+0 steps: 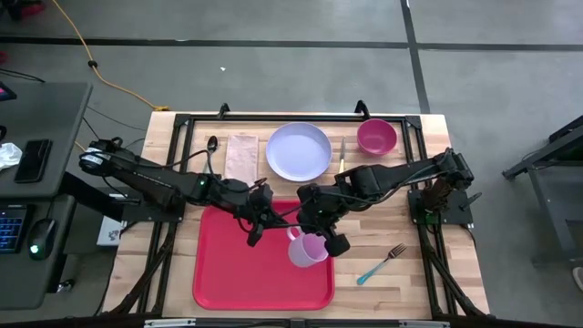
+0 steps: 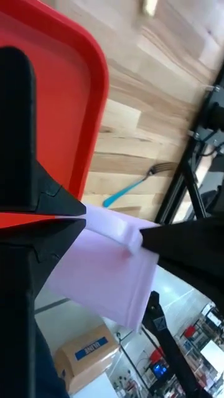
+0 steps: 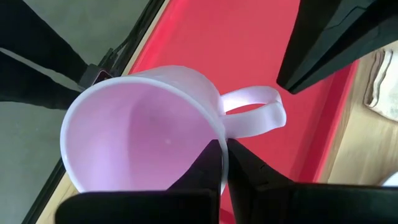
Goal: Set up tray
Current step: Put the pink mug on the top left of the orange serving tray
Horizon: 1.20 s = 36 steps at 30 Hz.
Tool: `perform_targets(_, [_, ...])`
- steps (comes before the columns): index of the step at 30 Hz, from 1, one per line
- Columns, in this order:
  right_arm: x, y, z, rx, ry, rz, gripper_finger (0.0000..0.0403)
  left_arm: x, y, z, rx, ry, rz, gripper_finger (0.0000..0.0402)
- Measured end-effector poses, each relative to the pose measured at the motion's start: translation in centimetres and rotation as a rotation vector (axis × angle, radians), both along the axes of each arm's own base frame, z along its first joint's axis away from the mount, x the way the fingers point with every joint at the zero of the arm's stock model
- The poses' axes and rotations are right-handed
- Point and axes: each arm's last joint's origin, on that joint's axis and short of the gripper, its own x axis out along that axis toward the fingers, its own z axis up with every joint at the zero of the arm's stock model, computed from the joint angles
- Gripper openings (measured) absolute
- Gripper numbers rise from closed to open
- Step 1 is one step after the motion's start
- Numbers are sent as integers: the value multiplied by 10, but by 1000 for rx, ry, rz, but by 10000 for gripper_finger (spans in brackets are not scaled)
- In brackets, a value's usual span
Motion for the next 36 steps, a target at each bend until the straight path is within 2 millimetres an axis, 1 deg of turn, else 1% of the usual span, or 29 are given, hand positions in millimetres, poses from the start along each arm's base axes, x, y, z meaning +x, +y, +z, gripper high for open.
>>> perform_targets(6, [0, 0, 0, -3, 2, 2, 0, 0, 0, 0, -1, 0, 6, 49])
perform_targets(9, [0, -1, 0, -18, -1, -8, 0, 0, 1, 0, 12, -1, 37, 49])
perform_targets(19, [-2, -3, -2, -64, 19, -38, 0, -3, 5, -9, 75, 88, 120, 49])
perform_targets(24, [-3, -5, -3, -95, 33, -59, 0, -3, 5, -8, 71, 80, 118, 49])
perform_targets(32, [-2, -13, -3, -95, 36, -79, 0, -3, 4, -8, 58, 81, 89, 49])
perform_targets(34, [-1, -14, -3, -96, 36, -83, 0, -3, 4, -8, 58, 81, 88, 56])
perform_targets(36, [-1, -16, -3, -97, 36, -88, 0, -3, 4, -8, 58, 81, 89, 74])
